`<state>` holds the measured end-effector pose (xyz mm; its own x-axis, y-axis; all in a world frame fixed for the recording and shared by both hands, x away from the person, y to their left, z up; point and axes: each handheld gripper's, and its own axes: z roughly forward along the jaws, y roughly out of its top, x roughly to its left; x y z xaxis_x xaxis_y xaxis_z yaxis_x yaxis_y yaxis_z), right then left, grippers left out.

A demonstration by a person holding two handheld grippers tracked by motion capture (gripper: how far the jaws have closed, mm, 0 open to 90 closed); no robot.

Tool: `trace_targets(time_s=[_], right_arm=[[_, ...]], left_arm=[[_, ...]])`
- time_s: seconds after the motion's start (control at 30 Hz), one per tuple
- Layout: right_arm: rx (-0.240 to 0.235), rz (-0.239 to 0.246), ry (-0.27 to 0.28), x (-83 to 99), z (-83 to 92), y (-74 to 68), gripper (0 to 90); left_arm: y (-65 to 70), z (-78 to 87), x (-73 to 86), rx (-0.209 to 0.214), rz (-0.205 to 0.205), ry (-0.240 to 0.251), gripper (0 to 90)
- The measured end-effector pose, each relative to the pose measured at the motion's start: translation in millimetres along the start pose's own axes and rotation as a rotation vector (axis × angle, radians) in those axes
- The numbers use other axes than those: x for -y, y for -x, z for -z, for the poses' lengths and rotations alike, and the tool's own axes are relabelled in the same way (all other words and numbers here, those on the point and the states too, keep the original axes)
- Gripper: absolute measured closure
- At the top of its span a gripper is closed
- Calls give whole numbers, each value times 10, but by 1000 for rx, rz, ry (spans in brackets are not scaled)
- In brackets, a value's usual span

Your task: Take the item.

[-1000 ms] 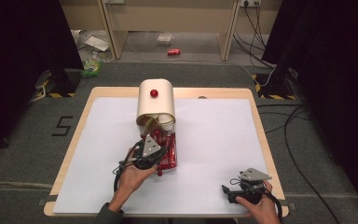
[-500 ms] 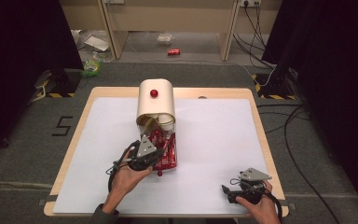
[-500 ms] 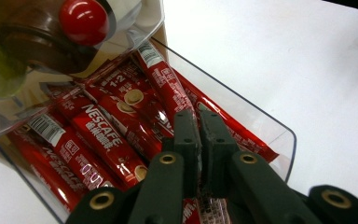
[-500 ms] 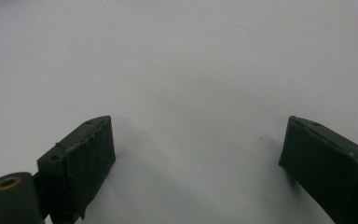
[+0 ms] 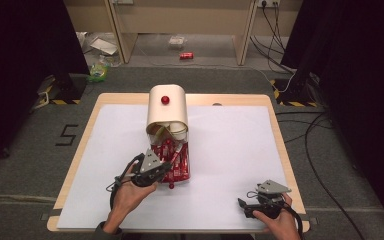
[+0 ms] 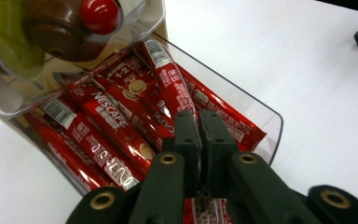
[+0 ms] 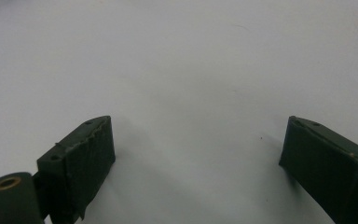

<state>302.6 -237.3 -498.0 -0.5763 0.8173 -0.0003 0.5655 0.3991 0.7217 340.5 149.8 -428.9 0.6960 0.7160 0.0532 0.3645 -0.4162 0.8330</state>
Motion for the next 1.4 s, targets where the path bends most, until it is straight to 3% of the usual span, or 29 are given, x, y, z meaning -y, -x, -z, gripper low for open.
trace_targets(time_s=[0.37, 0.77, 1.4], right_arm=[[0, 1, 1, 2, 0, 0, 99], [0, 1, 0, -1, -2, 0, 97], [1, 1, -2, -5, -4, -1, 94]], left_arm=[[4, 177, 54, 36, 2, 17, 859], [22, 328, 81, 48, 2, 38, 859], [-176, 616, 233, -7, 43, 60, 859]])
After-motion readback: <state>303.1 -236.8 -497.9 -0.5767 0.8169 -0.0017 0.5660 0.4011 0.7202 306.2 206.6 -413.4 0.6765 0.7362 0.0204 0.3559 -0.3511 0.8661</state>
